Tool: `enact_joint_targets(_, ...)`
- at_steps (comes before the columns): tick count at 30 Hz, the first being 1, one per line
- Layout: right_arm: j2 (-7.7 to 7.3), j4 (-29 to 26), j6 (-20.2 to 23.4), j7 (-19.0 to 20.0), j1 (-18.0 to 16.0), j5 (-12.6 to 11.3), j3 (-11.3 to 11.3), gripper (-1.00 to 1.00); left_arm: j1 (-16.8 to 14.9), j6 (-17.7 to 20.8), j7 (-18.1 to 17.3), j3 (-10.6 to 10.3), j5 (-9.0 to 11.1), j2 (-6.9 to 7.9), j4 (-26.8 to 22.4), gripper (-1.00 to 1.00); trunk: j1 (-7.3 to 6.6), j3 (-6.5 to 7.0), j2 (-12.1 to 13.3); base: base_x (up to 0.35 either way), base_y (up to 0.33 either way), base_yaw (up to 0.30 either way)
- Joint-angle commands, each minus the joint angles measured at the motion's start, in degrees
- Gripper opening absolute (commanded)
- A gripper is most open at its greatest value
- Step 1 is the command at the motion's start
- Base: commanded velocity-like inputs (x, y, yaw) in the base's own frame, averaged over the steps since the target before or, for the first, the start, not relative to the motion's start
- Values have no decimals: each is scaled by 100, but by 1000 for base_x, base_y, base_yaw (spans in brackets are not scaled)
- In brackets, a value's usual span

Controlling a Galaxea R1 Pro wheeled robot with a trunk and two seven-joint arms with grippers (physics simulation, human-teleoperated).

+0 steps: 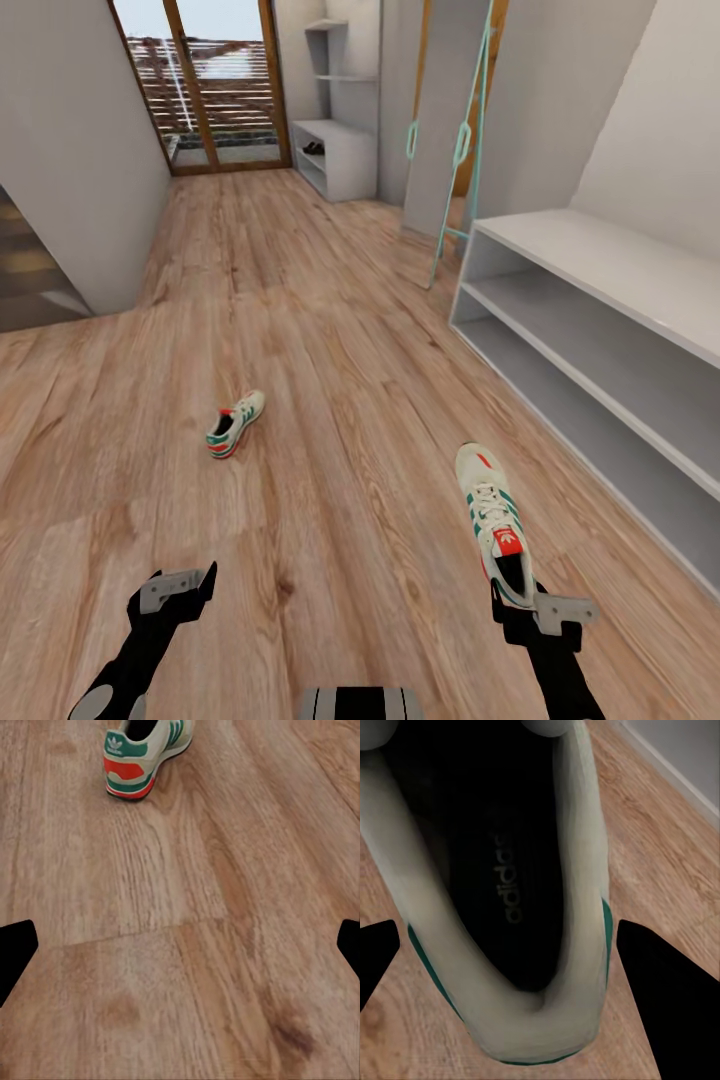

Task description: Pick up the two gym shoes and the two sandals from the corridor floor and place them onto the hallstand (shoe rack) in the corridor, making sure they are on the rack and not on the floor. Arrange them so the two gym shoes are next to each other and the two sandals are next to each other.

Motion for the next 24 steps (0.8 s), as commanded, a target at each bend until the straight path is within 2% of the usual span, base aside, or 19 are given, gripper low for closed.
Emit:
enact_joint_targets(1,0,-1,0,-3,0,0,0,-100,0,0,0,0,0,0,0,100,0,0,0,320,163,0)
enact_joint_targets(24,-1,-1,0,-3,0,2,0,-100,0,-4,0,0,-3,0,0,100,0,0,0,317,173,0)
